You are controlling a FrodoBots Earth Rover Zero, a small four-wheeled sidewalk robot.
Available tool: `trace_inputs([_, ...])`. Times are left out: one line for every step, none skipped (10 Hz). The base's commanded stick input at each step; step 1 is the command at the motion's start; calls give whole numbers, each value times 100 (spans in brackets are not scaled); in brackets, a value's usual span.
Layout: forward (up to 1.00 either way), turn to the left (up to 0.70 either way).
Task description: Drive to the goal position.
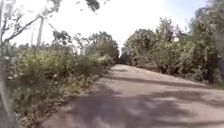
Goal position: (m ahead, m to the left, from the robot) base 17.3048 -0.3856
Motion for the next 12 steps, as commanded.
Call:
trace_inputs([70,0])
trace_inputs([70,0])
trace_inputs([70,0])
trace_inputs([70,0])
trace_inputs([70,0])
trace_inputs([70,0])
trace_inputs([70,0])
trace_inputs([70,0])
trace_inputs([70,0])
trace_inputs([70,0])
trace_inputs([70,0])
trace_inputs([70,0])
